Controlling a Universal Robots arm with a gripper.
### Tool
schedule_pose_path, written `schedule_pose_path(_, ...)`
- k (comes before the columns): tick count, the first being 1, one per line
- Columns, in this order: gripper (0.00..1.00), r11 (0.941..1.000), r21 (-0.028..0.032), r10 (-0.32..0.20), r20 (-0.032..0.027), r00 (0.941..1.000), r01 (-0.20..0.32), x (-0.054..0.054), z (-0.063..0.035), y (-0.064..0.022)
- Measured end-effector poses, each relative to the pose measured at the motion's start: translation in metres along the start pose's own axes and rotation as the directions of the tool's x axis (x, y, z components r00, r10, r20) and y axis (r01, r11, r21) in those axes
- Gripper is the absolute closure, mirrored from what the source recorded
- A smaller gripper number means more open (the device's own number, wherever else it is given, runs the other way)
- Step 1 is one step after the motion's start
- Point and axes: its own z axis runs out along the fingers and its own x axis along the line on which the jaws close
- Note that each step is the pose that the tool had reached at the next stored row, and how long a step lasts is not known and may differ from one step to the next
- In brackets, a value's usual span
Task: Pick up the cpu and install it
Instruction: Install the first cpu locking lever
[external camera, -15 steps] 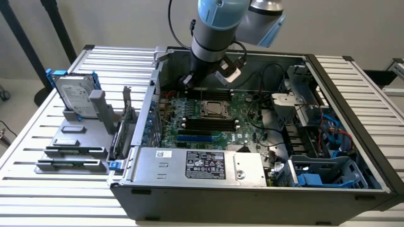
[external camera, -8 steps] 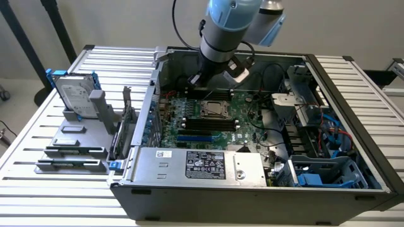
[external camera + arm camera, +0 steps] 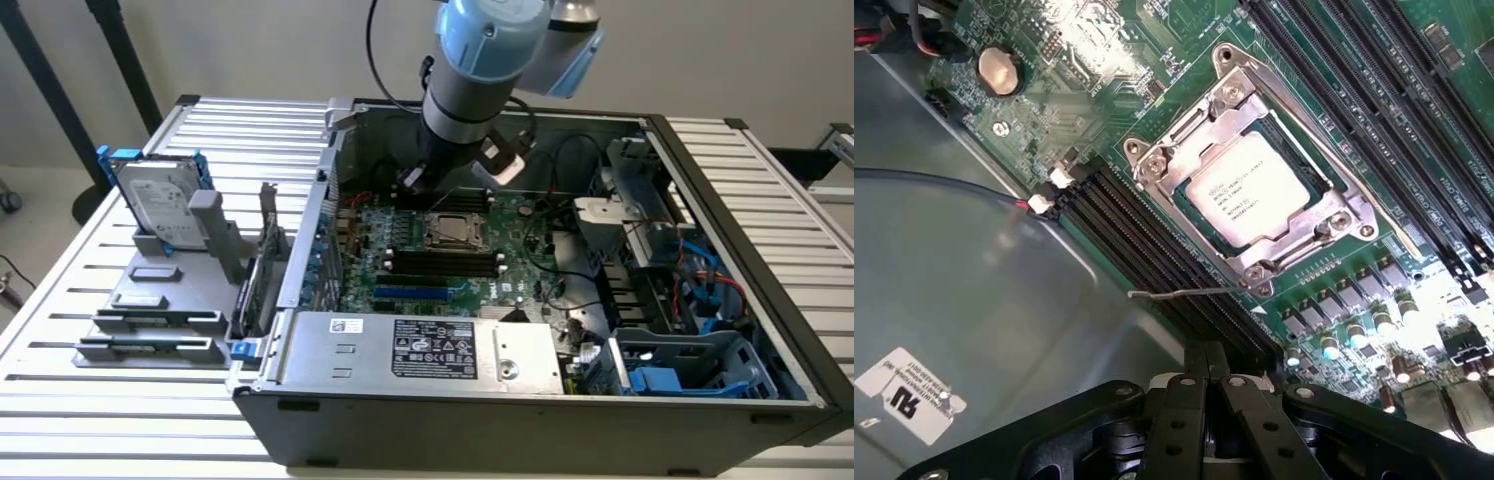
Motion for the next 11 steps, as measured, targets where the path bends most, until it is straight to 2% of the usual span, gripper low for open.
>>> schedule_pose_path(3,0.89,0.9999,-0.0100,-0.005,-0.0050,1.0000,0.005,-0.0009,0.0033,0.0013)
schedule_pose_path(6,0.89,0.9996,-0.0256,-0.011,-0.0087,0.9999,0.011,-0.0013,0.0054,0.0019)
schedule_pose_path(9,0.89,0.9988,-0.0444,-0.022,-0.0215,0.9995,0.021,-0.0027,0.0076,0.0015)
schedule_pose_path(10,0.89,0.9986,-0.0480,-0.025,-0.0242,0.9994,0.023,-0.0035,0.0086,0.0012)
schedule_pose_path(11,0.89,0.9985,-0.0486,-0.025,-0.0242,0.9994,0.024,-0.0040,0.0090,0.0010)
